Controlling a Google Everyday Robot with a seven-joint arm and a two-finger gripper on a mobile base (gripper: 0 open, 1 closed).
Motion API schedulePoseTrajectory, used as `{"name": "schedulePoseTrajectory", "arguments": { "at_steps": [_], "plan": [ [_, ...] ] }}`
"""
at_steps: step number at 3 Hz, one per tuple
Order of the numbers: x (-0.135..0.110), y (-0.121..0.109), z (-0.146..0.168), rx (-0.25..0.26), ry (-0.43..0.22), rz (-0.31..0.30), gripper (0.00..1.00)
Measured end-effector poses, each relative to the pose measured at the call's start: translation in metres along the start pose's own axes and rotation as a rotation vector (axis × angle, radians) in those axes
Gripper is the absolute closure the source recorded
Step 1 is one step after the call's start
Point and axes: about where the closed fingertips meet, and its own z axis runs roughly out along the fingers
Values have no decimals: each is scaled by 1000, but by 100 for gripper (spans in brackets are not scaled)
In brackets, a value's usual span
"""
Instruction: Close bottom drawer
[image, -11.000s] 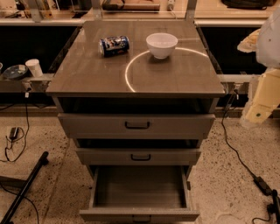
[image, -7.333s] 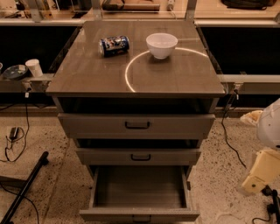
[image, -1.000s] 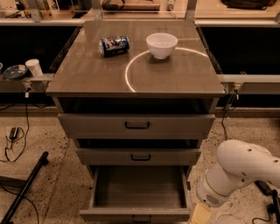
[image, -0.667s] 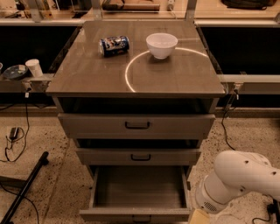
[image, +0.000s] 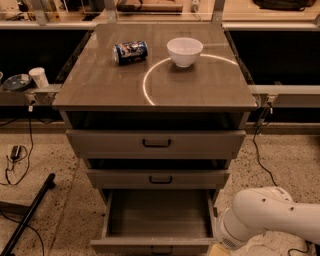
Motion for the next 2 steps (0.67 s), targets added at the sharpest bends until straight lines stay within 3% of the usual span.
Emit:
{"name": "schedulePoseTrajectory", "arguments": {
  "at_steps": [2],
  "plan": [
    [-5, 1, -2, 0, -3, -21, 0]
  ]
}}
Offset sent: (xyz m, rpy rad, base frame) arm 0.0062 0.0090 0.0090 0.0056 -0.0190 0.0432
